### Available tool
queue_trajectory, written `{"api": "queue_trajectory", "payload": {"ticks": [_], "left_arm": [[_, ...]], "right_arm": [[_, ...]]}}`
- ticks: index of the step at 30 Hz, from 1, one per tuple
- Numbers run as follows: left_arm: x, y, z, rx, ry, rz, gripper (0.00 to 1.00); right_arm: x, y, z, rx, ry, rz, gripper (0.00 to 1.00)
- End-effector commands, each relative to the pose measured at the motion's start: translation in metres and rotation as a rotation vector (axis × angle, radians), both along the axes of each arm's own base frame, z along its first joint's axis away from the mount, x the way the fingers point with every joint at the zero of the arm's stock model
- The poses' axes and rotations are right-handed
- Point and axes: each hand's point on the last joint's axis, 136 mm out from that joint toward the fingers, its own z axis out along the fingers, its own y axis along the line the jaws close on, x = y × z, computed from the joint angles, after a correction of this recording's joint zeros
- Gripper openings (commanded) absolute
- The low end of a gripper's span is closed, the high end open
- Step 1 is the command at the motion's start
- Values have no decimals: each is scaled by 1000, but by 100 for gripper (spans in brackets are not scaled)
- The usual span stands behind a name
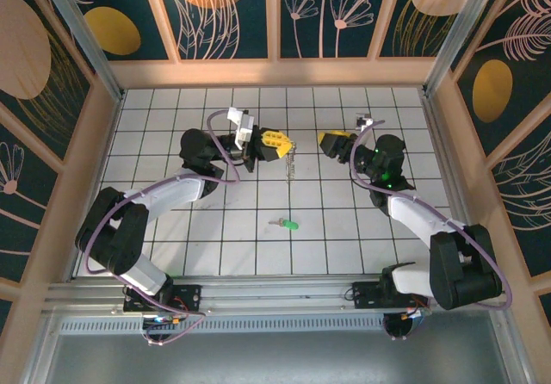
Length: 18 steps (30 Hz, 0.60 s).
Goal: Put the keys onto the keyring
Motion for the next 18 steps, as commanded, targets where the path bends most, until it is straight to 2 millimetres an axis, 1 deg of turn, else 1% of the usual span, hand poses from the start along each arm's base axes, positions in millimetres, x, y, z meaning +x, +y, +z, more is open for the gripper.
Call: {"api": "queue_trajectory", "payload": {"ticks": [1,5,8,13,16,18], "left_arm": [[-6,0,26,-4,-67,2,0],[2,-4,23,45,-32,30,0],[7,-8,16,114,-11,31,0],[10,-10,7,191,13,44,0],[12,-10,-4,256,11,54,0],[12,-10,-11,306,-1,52,0]], "right_arm": [[-4,-2,23,26,-76,-3,57],[-6,-1,27,43,-76,9,57],[-11,0,35,52,-91,25,57],[-24,5,58,34,-163,80,57],[-33,11,69,5,-219,150,56],[-43,15,76,1,-260,227,56]]}}
